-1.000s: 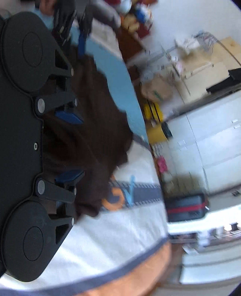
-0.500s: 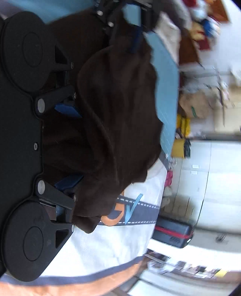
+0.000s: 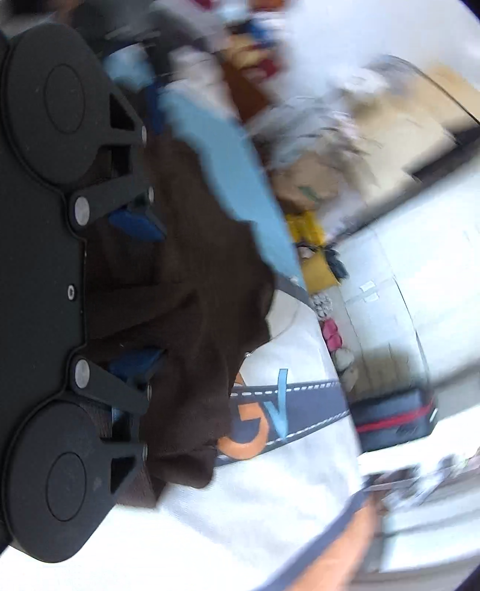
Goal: Fold clothes
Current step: 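Grasp the sweater side edge with the right gripper and lift it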
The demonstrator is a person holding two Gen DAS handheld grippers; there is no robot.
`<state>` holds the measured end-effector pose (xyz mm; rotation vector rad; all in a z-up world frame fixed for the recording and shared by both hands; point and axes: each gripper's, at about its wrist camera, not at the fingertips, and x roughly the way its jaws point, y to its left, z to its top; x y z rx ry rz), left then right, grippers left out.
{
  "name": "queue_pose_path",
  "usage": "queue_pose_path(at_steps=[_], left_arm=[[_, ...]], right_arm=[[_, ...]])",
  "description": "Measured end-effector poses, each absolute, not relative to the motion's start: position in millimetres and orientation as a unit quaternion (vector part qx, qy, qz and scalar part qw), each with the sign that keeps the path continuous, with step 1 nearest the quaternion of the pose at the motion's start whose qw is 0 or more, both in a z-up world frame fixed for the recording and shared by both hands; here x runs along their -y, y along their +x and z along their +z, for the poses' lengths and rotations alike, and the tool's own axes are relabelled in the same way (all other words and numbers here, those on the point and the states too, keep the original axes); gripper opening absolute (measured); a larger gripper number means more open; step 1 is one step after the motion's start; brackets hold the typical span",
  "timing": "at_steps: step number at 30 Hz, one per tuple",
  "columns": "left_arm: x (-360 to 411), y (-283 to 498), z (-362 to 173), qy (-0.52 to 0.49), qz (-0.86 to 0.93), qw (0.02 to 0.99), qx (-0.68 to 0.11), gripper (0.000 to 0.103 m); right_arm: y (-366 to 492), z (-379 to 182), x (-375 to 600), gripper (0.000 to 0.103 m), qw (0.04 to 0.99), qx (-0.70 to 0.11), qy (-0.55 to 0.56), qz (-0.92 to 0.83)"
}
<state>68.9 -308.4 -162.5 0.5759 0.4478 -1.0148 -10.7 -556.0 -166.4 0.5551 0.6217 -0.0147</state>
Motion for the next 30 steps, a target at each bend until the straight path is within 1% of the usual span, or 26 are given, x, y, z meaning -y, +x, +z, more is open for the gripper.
queue_pose_path(at_steps=[1,3,5,7,9,10,12,15,18,23,25,26,28,29,30], left_arm=[[309,68,-162,0.276,-0.471,0.812,-0.207,0.057],[309,69,-159,0.274,-0.468,0.813,-0.212,0.057],[305,73,-155,0.257,-0.468,0.815,-0.224,0.057],[300,75,-149,0.244,-0.463,0.823,-0.220,0.057],[295,69,-142,0.241,-0.445,0.843,-0.183,0.057],[295,65,-139,0.244,-0.443,0.846,-0.167,0.057],[296,60,-138,0.247,-0.456,0.840,-0.161,0.058],[304,58,-151,0.277,-0.467,0.820,-0.180,0.059],[311,62,-167,0.315,-0.439,0.820,-0.187,0.059],[308,79,-169,0.275,-0.467,0.798,-0.263,0.060],[310,81,-176,0.290,-0.460,0.785,-0.297,0.061],[310,81,-179,0.294,-0.449,0.785,-0.309,0.063],[306,81,-177,0.273,-0.443,0.794,-0.315,0.063],[305,83,-176,0.265,-0.440,0.796,-0.320,0.062],[304,85,-175,0.253,-0.433,0.801,-0.328,0.048]], right_arm=[[-6,-164,554,0.011,0.914,-0.303,0.268,-0.007],[-6,-154,541,0.010,0.935,-0.291,0.201,-0.027],[-14,-143,538,0.009,0.946,-0.273,0.167,-0.053],[-24,-134,550,0.009,0.949,-0.244,0.183,-0.079],[-31,-128,565,0.009,0.949,-0.222,0.201,-0.092],[-32,-129,569,0.009,0.948,-0.219,0.206,-0.102],[-29,-133,571,0.009,0.946,-0.224,0.202,-0.117],[-24,-138,565,0.009,0.947,-0.242,0.174,-0.120],[-25,-138,564,0.009,0.948,-0.240,0.174,-0.112],[-33,-135,573,0.009,0.950,-0.219,0.198,-0.105],[-38,-133,577,0.009,0.951,-0.196,0.219,-0.093],[-38,-132,578,0.009,0.951,-0.194,0.222,-0.091],[-36,-130,576,0.009,0.953,-0.195,0.213,-0.090],[-36,-130,575,0.009,0.954,-0.196,0.209,-0.089],[-36,-130,573,0.009,0.954,-0.197,0.208,-0.088]])
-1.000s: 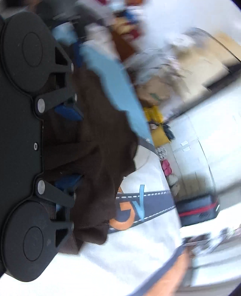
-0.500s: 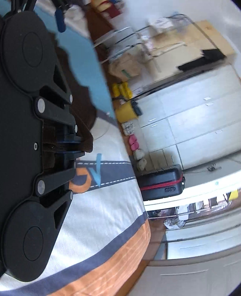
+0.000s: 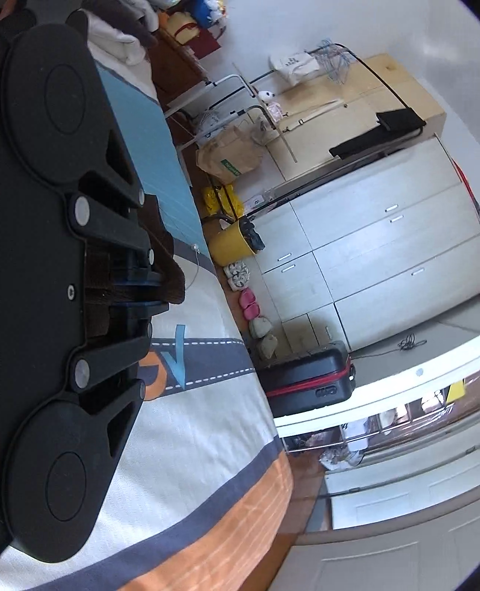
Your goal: Fold clothes
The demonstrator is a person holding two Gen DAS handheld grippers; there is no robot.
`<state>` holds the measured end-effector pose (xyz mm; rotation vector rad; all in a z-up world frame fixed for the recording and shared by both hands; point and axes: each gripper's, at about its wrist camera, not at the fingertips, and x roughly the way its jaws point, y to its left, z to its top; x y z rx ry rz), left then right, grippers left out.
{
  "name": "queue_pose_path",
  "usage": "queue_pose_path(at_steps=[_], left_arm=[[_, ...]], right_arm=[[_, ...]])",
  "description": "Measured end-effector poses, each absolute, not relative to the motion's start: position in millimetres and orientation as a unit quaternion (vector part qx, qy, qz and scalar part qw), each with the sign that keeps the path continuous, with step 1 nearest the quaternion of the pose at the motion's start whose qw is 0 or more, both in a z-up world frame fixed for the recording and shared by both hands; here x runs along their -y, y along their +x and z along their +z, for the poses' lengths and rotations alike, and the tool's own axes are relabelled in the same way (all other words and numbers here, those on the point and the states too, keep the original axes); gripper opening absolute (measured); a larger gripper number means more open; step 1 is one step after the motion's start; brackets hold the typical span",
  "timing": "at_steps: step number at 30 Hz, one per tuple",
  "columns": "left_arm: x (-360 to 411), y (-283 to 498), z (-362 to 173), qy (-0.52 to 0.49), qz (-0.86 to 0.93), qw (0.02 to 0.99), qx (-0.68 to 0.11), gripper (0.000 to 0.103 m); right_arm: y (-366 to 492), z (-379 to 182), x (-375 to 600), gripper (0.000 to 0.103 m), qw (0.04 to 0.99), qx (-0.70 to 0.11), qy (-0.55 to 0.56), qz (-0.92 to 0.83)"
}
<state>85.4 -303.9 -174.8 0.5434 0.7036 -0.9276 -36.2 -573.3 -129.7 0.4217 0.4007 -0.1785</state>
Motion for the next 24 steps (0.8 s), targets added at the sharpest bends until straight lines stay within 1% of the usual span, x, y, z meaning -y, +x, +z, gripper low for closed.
queue_pose_path(at_steps=[1,2,5,6,11,13,14,16,17,18,19,20,21,22,23,24], left_arm=[[302,90,-175,0.238,-0.419,0.808,-0.340,0.033],[301,96,-174,0.221,-0.403,0.815,-0.352,0.008],[292,112,-170,0.159,-0.376,0.826,-0.388,0.008],[290,114,-168,0.153,-0.370,0.833,-0.383,0.008],[295,112,-146,0.156,-0.307,0.882,-0.322,0.007],[301,125,-131,0.129,-0.287,0.901,-0.299,0.007],[303,136,-124,0.114,-0.274,0.909,-0.292,0.008],[314,158,-122,0.115,-0.234,0.924,-0.281,0.018],[320,168,-124,0.126,-0.210,0.931,-0.272,0.031],[326,173,-127,0.151,-0.164,0.941,-0.253,0.036],[328,175,-127,0.172,-0.139,0.943,-0.247,0.040],[329,177,-126,0.190,-0.121,0.943,-0.245,0.050],[330,179,-126,0.208,-0.103,0.942,-0.243,0.056],[323,176,-125,0.198,-0.124,0.941,-0.246,0.057],[313,172,-124,0.179,-0.154,0.939,-0.252,0.061],[302,169,-125,0.163,-0.176,0.935,-0.263,0.065]], right_arm=[[-36,-129,573,0.009,0.954,-0.199,0.209,-0.086],[-37,-129,573,0.009,0.953,-0.200,0.210,-0.085],[-41,-128,573,0.009,0.954,-0.197,0.215,-0.075],[-42,-127,573,0.009,0.954,-0.195,0.218,-0.072],[-48,-116,569,0.010,0.961,-0.175,0.205,-0.070],[-44,-112,569,0.010,0.963,-0.171,0.194,-0.069],[-40,-112,569,0.010,0.965,-0.174,0.185,-0.074],[-29,-115,571,0.009,0.966,-0.179,0.165,-0.086],[-24,-119,573,0.011,0.963,-0.190,0.156,-0.110],[-22,-123,575,0.019,0.958,-0.202,0.145,-0.140],[-22,-127,577,0.023,0.952,-0.214,0.133,-0.171],[-28,-129,582,0.024,0.947,-0.221,0.133,-0.191],[-37,-128,588,0.024,0.944,-0.221,0.150,-0.192],[-47,-128,594,0.024,0.942,-0.220,0.169,-0.190],[-57,-126,600,0.024,0.939,-0.221,0.190,-0.183],[-65,-124,603,0.028,0.936,-0.224,0.206,-0.177]])
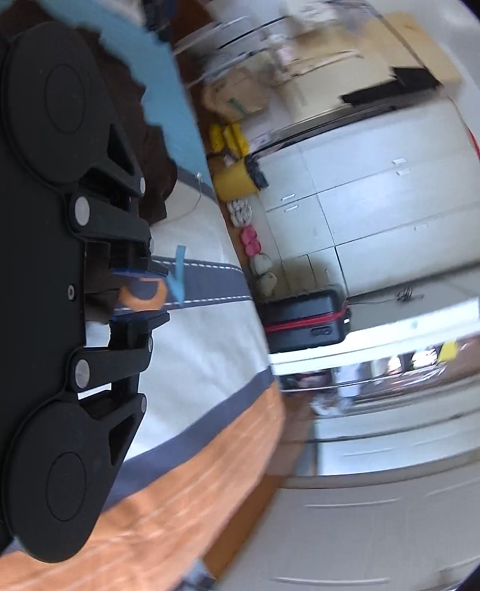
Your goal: Fold clothes
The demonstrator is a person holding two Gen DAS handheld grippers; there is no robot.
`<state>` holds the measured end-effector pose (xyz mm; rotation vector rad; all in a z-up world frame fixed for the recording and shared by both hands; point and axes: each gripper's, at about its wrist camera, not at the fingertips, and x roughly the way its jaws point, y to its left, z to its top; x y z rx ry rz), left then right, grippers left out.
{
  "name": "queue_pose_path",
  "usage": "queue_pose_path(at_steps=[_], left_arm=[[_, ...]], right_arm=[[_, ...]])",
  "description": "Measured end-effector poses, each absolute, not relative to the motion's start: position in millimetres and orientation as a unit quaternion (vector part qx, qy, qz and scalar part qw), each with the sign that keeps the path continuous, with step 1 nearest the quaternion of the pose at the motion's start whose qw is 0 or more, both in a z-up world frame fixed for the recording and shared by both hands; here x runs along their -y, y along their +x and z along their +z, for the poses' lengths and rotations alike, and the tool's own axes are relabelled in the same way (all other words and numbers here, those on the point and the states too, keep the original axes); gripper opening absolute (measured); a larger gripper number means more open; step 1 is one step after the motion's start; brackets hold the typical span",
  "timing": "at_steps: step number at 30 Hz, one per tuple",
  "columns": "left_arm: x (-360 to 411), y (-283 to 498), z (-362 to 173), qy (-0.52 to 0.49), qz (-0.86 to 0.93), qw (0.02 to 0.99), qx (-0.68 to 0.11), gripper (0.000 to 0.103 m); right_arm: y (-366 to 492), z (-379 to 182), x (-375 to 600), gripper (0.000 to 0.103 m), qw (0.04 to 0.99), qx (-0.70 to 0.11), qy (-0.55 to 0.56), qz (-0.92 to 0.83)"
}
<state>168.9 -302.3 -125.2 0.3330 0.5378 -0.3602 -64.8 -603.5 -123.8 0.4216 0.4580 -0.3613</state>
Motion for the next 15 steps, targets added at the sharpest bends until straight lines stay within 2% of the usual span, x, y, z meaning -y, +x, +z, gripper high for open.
queue_pose_path(at_steps=[6,8,14,15], left_arm=[[268,172,-160,0.144,-0.182,0.864,-0.446,0.065],[255,168,-163,0.133,-0.176,0.853,-0.473,0.065],[224,154,-162,0.092,-0.158,0.847,-0.500,0.066],[219,150,-161,0.083,-0.157,0.847,-0.500,0.067]], right_arm=[[-71,-122,598,0.052,0.922,-0.246,0.272,-0.121],[-61,-134,596,0.056,0.907,-0.264,0.315,-0.088],[-11,-170,577,0.057,0.894,-0.322,0.298,-0.085],[-4,-173,572,0.039,0.899,-0.331,0.277,-0.070]])
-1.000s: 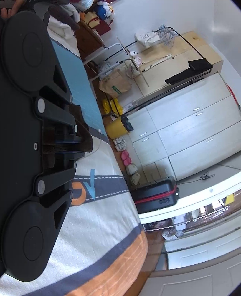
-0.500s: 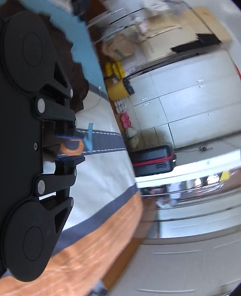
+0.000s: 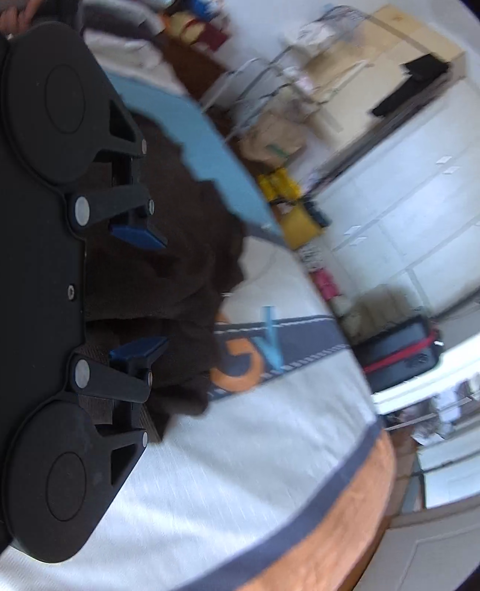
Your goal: Fold clothes
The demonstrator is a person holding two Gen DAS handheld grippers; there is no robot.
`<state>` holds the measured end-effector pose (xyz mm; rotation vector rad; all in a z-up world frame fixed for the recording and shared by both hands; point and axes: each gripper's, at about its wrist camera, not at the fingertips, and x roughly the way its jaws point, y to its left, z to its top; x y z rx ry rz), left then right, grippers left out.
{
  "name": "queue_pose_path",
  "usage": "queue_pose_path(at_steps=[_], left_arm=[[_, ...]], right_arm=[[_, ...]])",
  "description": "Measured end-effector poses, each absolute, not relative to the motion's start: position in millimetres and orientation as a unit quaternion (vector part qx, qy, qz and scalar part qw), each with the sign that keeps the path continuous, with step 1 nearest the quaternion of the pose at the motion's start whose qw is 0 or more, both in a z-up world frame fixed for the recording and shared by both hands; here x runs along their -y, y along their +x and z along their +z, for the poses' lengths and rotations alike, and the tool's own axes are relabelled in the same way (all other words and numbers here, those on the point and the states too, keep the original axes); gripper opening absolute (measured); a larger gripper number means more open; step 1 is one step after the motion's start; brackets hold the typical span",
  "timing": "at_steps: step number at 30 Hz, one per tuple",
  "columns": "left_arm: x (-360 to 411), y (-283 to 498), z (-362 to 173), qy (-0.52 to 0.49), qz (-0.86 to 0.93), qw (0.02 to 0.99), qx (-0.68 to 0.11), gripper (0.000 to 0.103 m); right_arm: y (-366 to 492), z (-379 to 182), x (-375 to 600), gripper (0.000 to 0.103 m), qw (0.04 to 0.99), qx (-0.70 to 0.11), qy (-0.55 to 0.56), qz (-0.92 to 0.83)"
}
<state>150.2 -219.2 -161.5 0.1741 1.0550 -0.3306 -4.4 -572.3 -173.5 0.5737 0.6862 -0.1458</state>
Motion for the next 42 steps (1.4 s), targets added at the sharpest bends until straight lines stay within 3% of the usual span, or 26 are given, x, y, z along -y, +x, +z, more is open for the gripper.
queue_pose_path(at_steps=[1,2,7,8,13,15,21,26,30,35,42], left_arm=[[215,147,-163,0.070,-0.158,0.851,-0.495,0.067],[211,144,-166,0.058,-0.159,0.856,-0.489,0.067],[203,136,-176,0.037,-0.149,0.857,-0.492,0.067],[205,136,-177,0.039,-0.146,0.857,-0.493,0.067],[214,116,-165,0.090,-0.089,0.883,-0.451,0.067],[214,103,-154,0.111,-0.080,0.894,-0.427,0.067],[216,75,-134,0.068,-0.150,0.893,-0.418,0.067],[220,49,-128,-0.030,-0.269,0.861,-0.430,0.067],[238,37,-144,-0.049,-0.312,0.817,-0.482,0.067],[251,30,-162,0.028,-0.265,0.811,-0.520,0.067],[242,39,-166,-0.017,-0.254,0.791,-0.556,0.067]], right_arm=[[2,-177,567,0.009,0.905,-0.339,0.252,-0.053],[8,-176,559,0.003,0.914,-0.348,0.202,-0.060],[-5,-155,549,0.003,0.936,-0.311,0.104,-0.127],[-6,-156,550,0.004,0.933,-0.318,0.095,-0.136],[-38,-142,549,0.026,0.925,-0.335,0.132,-0.120],[-55,-124,544,0.055,0.919,-0.334,0.135,-0.159],[-104,-103,545,0.060,0.891,-0.330,0.273,-0.151],[-134,-146,538,0.060,0.823,-0.377,0.406,-0.129],[-141,-178,515,0.061,0.778,-0.397,0.476,-0.103],[-147,-199,476,0.061,0.758,-0.408,0.499,-0.101],[-148,-198,474,0.061,0.807,-0.293,0.460,-0.227]])
